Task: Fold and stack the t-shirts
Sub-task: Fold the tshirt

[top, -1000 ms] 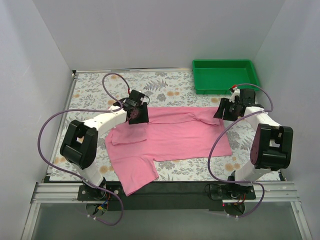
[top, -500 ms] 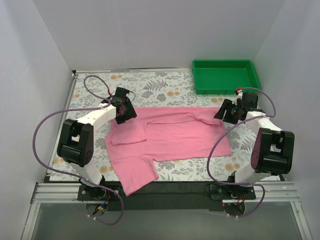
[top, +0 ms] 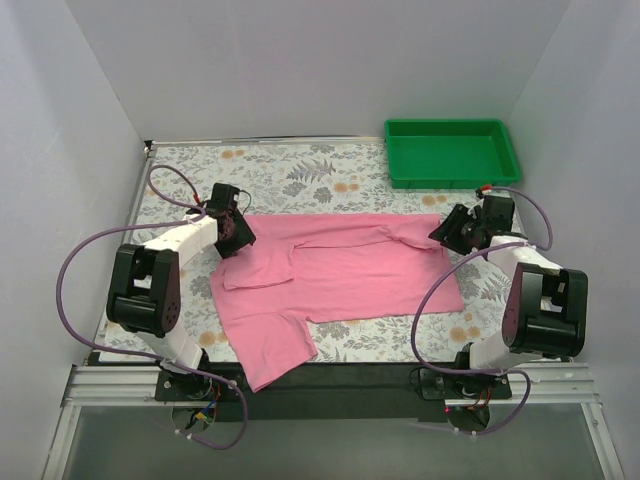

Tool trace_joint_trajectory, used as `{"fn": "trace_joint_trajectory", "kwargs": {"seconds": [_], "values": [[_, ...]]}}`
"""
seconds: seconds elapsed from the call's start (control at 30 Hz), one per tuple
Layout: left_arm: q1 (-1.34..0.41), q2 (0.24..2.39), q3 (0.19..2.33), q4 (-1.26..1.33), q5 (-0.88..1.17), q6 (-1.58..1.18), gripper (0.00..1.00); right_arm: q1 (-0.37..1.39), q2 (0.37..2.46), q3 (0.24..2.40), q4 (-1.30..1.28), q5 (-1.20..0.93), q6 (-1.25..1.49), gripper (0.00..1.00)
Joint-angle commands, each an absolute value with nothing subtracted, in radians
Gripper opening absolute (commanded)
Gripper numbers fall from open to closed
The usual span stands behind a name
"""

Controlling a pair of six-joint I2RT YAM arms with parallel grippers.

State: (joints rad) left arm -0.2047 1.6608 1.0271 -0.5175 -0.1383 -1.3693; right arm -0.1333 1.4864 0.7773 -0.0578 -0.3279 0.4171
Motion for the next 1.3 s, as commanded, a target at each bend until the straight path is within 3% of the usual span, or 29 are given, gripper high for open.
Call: {"fn": "trace_joint_trajectory", "kwargs": {"seconds": [0.0, 0.87, 0.97, 1.07, 1.1, 1.27], "values": [[-0.192, 1.667, 1.011, -0.486, -0.144, -1.381, 0.47, -0.132, 1.503, 0.756, 0.031, -0.319, 0.477, 0.44], [-0.189, 1.683, 0.925, -0.468, -0.166, -1.370, 0.43, -0.132, 1.546, 0.719, 0.028, -0.275, 0.502, 0.37], [-0.189, 1.683, 0.925, -0.468, -0.169, -1.367, 0.43, -0.132, 1.555, 0.724, 0.031, -0.291, 0.499, 0.28], [-0.189, 1.684, 0.925, -0.469, -0.176, -1.365, 0.43, -0.133, 1.551, 0.723, 0.028, -0.301, 0.492, 0.11], [-0.189, 1.686, 0.923, -0.468, -0.178, -1.367, 0.42, -0.133, 1.543, 0.723, 0.026, -0.296, 0.482, 0.02], [-0.186, 1.692, 0.917, -0.474, -0.172, -1.371, 0.40, -0.144, 1.503, 0.730, -0.043, -0.259, 0.427, 0.01]]}}
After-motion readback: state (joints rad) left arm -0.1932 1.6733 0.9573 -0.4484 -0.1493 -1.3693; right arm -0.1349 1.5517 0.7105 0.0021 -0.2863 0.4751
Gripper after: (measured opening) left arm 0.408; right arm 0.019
